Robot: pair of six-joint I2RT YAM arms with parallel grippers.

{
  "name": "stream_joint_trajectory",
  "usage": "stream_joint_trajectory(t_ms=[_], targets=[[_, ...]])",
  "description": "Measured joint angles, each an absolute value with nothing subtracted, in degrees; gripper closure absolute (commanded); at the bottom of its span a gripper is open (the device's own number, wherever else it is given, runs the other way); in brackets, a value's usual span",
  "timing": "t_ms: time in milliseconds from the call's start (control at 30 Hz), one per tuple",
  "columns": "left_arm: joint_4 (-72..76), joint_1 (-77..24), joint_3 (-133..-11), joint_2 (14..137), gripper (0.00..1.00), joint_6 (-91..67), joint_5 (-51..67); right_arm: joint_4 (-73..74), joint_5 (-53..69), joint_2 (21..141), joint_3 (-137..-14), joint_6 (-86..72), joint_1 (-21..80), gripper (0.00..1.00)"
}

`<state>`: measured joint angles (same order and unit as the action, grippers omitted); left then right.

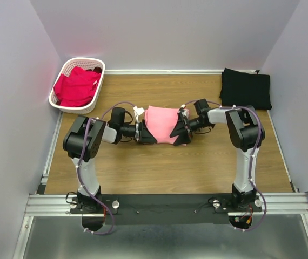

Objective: Fold and stack the t-shirts
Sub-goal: Fold the tshirt, then neatly place the folded tshirt to the corner

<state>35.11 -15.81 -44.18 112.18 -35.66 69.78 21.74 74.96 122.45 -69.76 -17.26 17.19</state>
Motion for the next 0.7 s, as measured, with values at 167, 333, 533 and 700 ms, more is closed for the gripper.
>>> stream_joint_trajectory(t_ms=[167,333,533,700], targets=[[21.52,-15.18,-45.36,105.1,0.07,-25.39,66.81,25.67,70.83,118.61,-69.38,-15.81,15.33,0.0],[3.92,-15.16,-56.45,95.11,0.07,-9.93,57.93,29.91,65.39,107.61,-71.75,-14.31,13.28,0.0],[-4.29,-20.21,-69.73,84.01,0.07,10.02,40.88,31.59,55.86,96.95,-73.54,-11.51,10.81,0.0],[-6.0,-33.78,-70.85,82.74,0.33,23.88,28.53,32.75,47.83,94.98,-70.28,-11.09,5.41,0.0]])
